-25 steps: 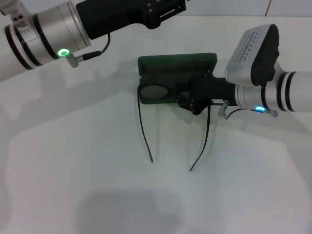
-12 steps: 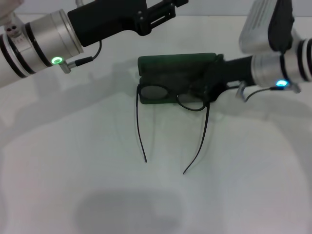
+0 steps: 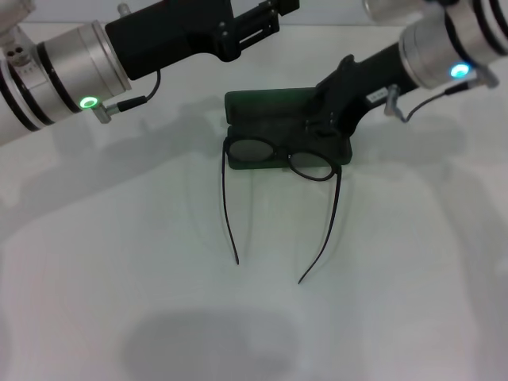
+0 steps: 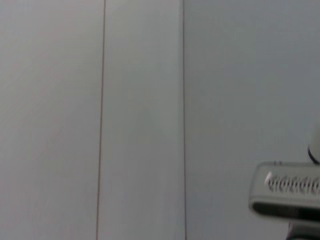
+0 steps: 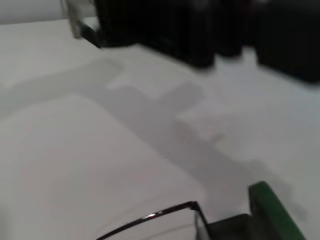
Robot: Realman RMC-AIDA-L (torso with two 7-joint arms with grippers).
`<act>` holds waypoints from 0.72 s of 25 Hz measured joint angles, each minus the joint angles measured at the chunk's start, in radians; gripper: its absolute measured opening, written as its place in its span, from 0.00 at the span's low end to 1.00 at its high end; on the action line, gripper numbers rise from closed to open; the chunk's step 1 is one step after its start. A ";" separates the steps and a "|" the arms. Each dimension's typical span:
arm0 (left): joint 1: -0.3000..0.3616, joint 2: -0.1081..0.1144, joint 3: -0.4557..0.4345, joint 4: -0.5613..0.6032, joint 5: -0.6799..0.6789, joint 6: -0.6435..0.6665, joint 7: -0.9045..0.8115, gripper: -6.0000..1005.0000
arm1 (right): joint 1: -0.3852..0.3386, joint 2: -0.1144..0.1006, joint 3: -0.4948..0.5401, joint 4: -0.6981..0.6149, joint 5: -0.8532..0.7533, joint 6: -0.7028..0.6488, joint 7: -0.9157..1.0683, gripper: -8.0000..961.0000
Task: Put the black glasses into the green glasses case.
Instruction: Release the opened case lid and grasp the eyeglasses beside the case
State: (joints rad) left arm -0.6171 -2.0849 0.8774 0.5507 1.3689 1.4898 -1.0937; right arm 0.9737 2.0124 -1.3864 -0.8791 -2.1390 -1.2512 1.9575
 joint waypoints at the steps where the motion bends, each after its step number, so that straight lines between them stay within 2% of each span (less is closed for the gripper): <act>1: -0.001 0.000 0.000 0.000 0.000 -0.003 0.000 0.52 | 0.017 0.000 0.015 0.001 -0.014 -0.025 0.008 0.31; 5: -0.004 0.007 0.000 0.000 0.000 -0.015 -0.007 0.52 | 0.071 -0.006 0.031 0.004 -0.071 -0.101 0.045 0.32; 10: -0.001 0.013 -0.001 0.000 0.001 -0.019 -0.017 0.52 | 0.094 -0.009 0.039 0.011 -0.093 -0.139 0.062 0.32; 16: 0.017 0.012 -0.034 -0.004 0.001 -0.041 -0.021 0.52 | 0.087 -0.003 0.042 0.014 -0.094 -0.146 0.059 0.48; 18: 0.026 0.011 -0.046 -0.001 0.001 -0.050 -0.018 0.52 | 0.086 -0.002 0.040 0.014 -0.095 -0.157 0.058 0.51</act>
State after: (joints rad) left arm -0.5911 -2.0738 0.8319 0.5493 1.3695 1.4395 -1.1117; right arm 1.0601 2.0101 -1.3461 -0.8647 -2.2336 -1.4083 2.0159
